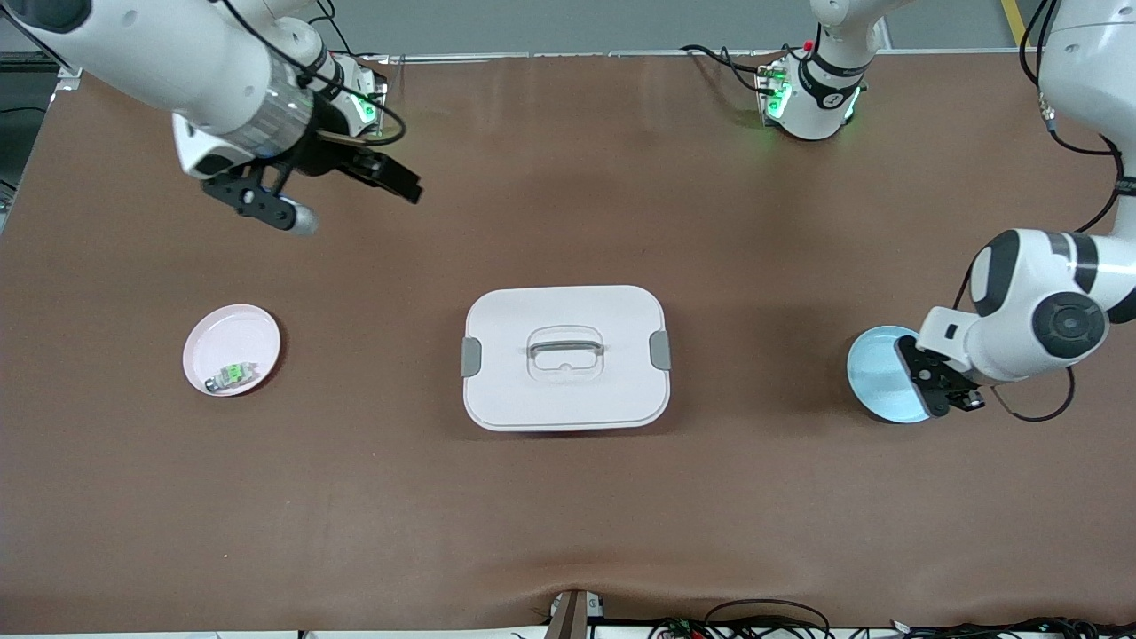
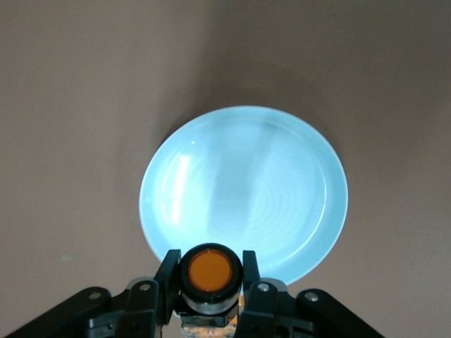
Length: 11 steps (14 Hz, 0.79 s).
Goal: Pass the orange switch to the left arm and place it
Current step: 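Lower the switch with the left gripper over the light-blue plate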
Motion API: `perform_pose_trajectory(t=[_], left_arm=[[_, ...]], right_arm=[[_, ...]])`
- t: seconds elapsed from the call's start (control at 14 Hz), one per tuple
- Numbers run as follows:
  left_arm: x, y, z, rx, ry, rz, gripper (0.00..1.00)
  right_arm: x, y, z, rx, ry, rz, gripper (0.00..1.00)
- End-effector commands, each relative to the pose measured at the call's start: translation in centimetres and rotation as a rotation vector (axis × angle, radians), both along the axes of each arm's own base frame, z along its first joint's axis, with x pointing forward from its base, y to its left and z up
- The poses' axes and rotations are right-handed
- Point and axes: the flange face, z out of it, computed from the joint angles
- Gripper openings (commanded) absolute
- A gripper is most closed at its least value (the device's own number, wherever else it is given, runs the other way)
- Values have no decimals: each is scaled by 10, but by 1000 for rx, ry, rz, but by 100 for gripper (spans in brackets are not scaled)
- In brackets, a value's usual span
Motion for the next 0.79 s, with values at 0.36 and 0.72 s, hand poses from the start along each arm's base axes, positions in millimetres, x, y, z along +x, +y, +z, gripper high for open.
perform_pose_trajectory(t=[0.36, 0.72], left_arm=[[-8, -11, -50, 36, 87, -63, 0], [-15, -21, -64, 116, 95, -132, 0]], right_arm=[[-14, -112, 12, -58, -71, 251, 100], [-3, -192, 4, -67, -82, 316, 100]])
